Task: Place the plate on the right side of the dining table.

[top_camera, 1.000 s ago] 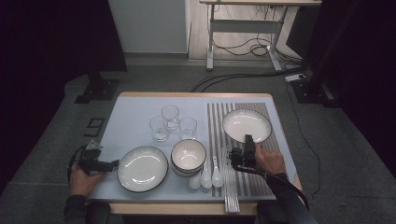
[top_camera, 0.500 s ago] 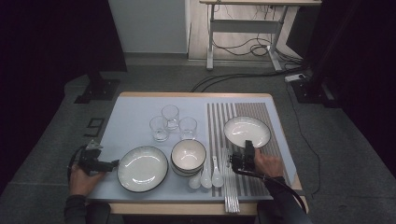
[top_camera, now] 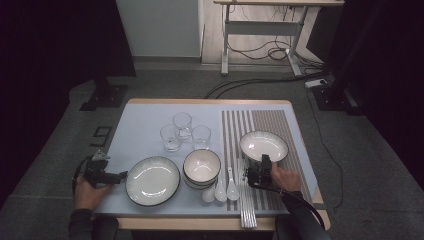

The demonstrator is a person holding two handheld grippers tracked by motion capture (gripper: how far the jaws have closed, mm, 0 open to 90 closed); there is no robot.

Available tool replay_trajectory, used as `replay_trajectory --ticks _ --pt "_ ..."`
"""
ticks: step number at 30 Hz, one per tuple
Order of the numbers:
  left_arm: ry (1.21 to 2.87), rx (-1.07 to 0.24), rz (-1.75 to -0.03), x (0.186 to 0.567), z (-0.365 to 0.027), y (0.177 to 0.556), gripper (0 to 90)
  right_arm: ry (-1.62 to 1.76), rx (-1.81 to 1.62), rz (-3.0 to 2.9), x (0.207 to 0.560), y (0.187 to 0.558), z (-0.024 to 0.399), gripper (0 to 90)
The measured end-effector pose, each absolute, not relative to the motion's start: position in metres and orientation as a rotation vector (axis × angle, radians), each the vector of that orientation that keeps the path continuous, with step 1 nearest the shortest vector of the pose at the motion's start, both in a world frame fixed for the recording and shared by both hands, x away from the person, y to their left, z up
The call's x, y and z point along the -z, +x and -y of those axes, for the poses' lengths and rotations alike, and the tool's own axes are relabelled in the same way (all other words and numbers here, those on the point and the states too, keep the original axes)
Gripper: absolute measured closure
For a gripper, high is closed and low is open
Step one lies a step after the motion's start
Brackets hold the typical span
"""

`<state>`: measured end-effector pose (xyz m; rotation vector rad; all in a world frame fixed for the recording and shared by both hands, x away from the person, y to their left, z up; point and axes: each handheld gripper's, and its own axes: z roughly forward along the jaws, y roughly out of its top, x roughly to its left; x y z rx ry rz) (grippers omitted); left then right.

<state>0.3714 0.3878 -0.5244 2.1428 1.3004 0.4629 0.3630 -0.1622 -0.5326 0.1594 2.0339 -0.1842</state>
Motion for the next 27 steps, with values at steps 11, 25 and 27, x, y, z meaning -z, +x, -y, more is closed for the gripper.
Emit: replay_trajectory --ticks 11,25,27 --pt "2.143 -0.462 -1.301 0.524 -0.388 0.371 0.0 0.163 0.188 -2.049 0.538 0.362 0.162 73.4" --pt "2.144 -0.462 -1.301 0.524 -0.388 0.371 0.0 0.191 0.209 -2.081 0.541 0.352 0.169 58.1" --pt "2.144 -0.461 -1.301 0.524 -0.388 0.371 0.0 0.187 0.200 -2.091 0.541 0.349 0.170 61.6"
